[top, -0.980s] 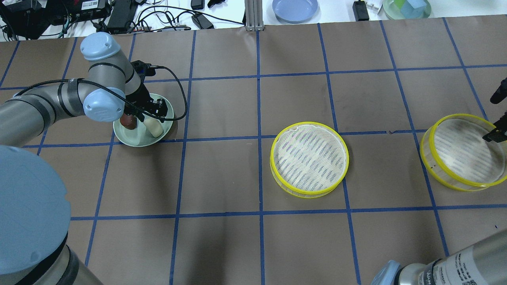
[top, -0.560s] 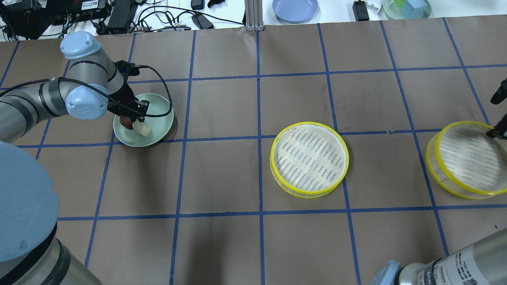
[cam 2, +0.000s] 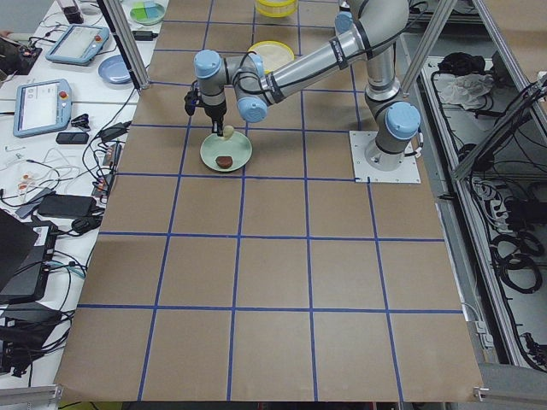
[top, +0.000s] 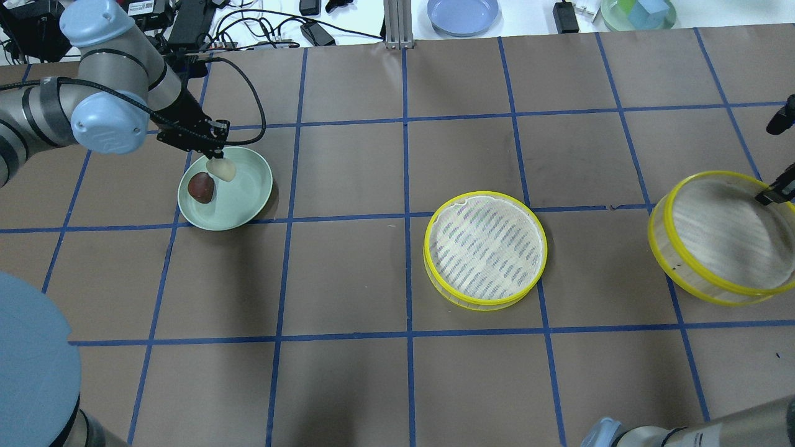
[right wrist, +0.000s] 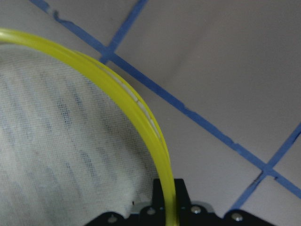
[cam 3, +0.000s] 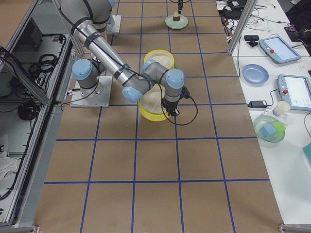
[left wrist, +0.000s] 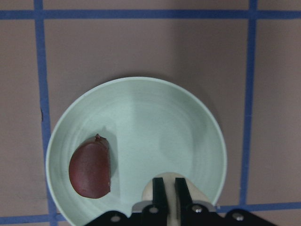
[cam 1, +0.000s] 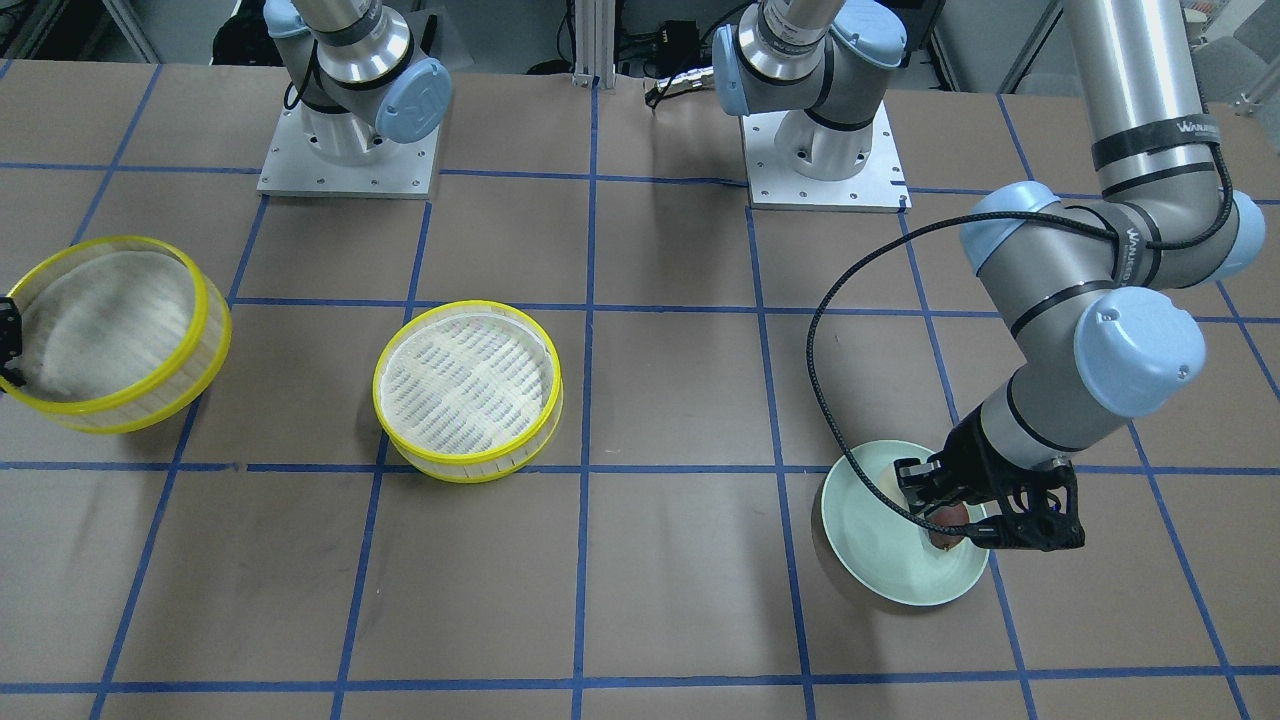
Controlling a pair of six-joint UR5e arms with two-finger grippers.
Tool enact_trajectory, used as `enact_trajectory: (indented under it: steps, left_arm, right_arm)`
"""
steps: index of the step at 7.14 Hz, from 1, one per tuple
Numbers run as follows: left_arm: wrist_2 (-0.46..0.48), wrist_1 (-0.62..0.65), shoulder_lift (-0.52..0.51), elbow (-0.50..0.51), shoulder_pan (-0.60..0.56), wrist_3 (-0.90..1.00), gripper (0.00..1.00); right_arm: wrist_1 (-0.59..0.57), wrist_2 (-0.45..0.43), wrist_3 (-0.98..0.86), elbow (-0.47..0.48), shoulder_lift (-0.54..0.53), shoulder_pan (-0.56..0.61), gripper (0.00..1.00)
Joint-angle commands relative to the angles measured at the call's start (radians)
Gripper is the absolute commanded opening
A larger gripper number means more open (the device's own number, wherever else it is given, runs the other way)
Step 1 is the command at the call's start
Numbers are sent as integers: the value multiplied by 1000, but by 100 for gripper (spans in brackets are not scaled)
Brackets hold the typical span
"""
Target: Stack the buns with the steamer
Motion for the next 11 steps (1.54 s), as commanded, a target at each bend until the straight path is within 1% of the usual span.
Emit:
enact_trajectory:
  steps: [1, 2, 3, 4, 6, 7, 9, 11]
  left_arm:
    - [-61, -10, 51, 16, -132, -234, 0]
    - [-60, -3, 60, 16, -209, -305, 0]
    - [-61, 7, 60, 14, -273, -383, 0]
    - [-101, 21, 48, 7, -332, -459, 0]
    - [-286, 145, 20, -31, -390, -578, 0]
    - [-293, 200, 14, -61, -424, -603, 0]
    - [-292, 239, -17, -108, -496, -602, 0]
    - [-284, 241, -35, -124, -560, -622, 0]
  right_arm:
    - [174, -2, 288, 1, -109, 166, 0]
    - [202, -4, 380, 6, -146, 229, 0]
    - [216, -7, 390, 6, -152, 243, 0]
    - [216, -7, 391, 7, -152, 242, 0]
    - [218, -8, 391, 10, -152, 242, 0]
    - [218, -8, 391, 10, -151, 242, 0]
    - [218, -7, 391, 10, -149, 242, 0]
    - [218, -7, 391, 10, -144, 242, 0]
